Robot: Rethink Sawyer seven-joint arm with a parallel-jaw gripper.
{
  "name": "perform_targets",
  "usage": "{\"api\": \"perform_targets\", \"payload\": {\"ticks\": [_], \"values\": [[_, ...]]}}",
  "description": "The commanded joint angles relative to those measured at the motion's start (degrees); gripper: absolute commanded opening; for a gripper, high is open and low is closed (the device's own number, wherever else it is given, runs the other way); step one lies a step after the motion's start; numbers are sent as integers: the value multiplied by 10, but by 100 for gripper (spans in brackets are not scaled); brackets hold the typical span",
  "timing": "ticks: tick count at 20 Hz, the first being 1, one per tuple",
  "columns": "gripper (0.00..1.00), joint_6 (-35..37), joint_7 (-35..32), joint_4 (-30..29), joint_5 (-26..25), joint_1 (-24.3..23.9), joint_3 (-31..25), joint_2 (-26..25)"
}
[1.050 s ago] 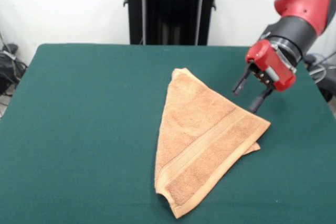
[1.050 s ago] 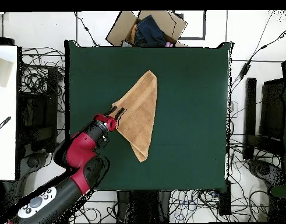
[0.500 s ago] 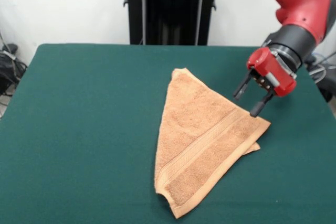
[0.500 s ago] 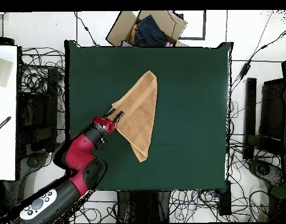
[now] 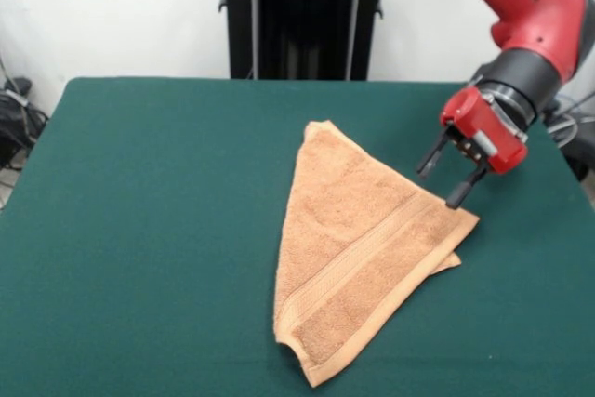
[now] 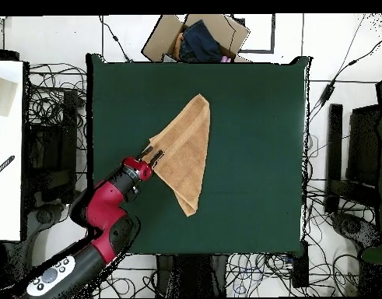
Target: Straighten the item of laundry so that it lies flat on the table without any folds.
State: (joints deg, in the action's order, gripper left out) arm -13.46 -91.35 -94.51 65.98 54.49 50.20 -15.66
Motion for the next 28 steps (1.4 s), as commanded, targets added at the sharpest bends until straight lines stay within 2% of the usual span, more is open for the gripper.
{"api": "perform_targets", "payload": {"ticks": [1,6,10,15,20,28], "values": [[100,48,-133,31,55,10,-75,-29],[100,110,-128,35,125,46,-31,-71],[100,146,-143,35,141,64,-9,-85],[100,201,-189,48,134,76,35,-113],[100,290,-277,80,99,85,108,-157],[100,316,-325,100,63,82,131,-168]]}}
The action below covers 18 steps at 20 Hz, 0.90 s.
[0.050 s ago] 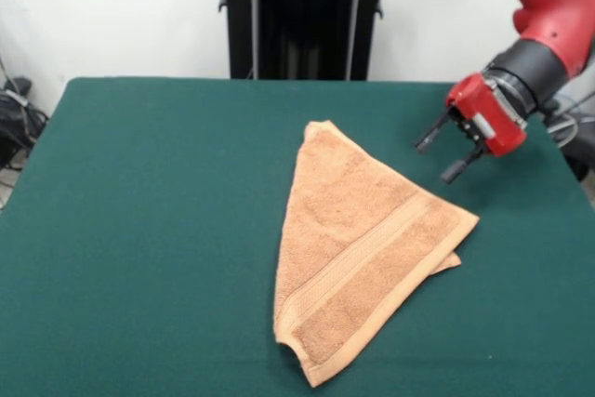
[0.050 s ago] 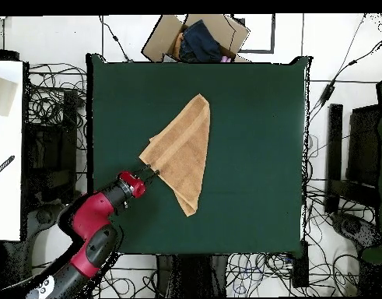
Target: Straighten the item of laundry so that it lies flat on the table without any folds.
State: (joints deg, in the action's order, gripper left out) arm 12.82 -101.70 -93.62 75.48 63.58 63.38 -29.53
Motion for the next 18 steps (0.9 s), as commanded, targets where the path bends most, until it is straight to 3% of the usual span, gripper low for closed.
{"api": "perform_targets", "payload": {"ticks": [1,4,8,18], "values": [[100,53,-226,92,-37,-9,-1,-30],[100,80,-240,103,-61,-11,27,-45],[100,106,-206,111,-117,-13,65,-55],[100,104,-216,122,-170,-20,71,-47]]}}
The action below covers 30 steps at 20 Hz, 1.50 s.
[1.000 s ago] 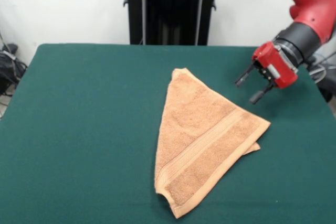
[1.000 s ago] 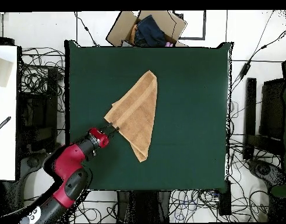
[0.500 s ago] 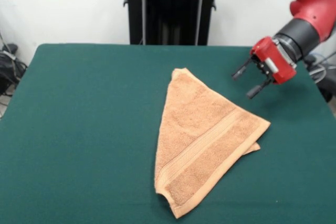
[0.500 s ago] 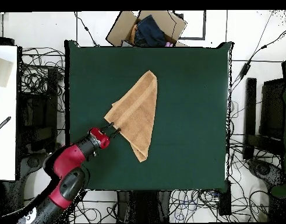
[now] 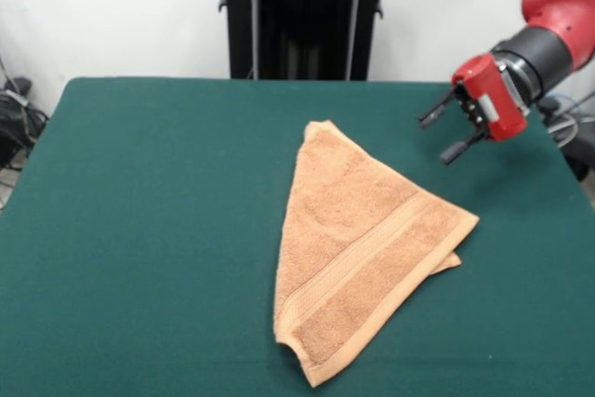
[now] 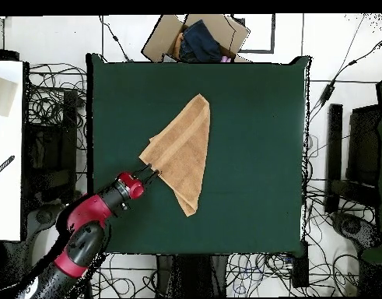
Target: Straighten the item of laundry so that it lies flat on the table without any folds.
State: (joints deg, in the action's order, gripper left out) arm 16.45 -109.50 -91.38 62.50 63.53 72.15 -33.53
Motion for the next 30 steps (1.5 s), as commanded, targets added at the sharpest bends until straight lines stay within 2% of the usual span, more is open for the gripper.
{"api": "perform_targets", "payload": {"ticks": [1,11,13,17,30], "values": [[100,72,-139,101,-44,-20,-13,-8],[100,81,-111,110,-99,-20,-8,-11],[100,109,-118,116,-110,-17,2,-12],[100,140,-154,126,-115,-13,13,-15],[100,126,-156,121,-124,-14,1,1]]}}
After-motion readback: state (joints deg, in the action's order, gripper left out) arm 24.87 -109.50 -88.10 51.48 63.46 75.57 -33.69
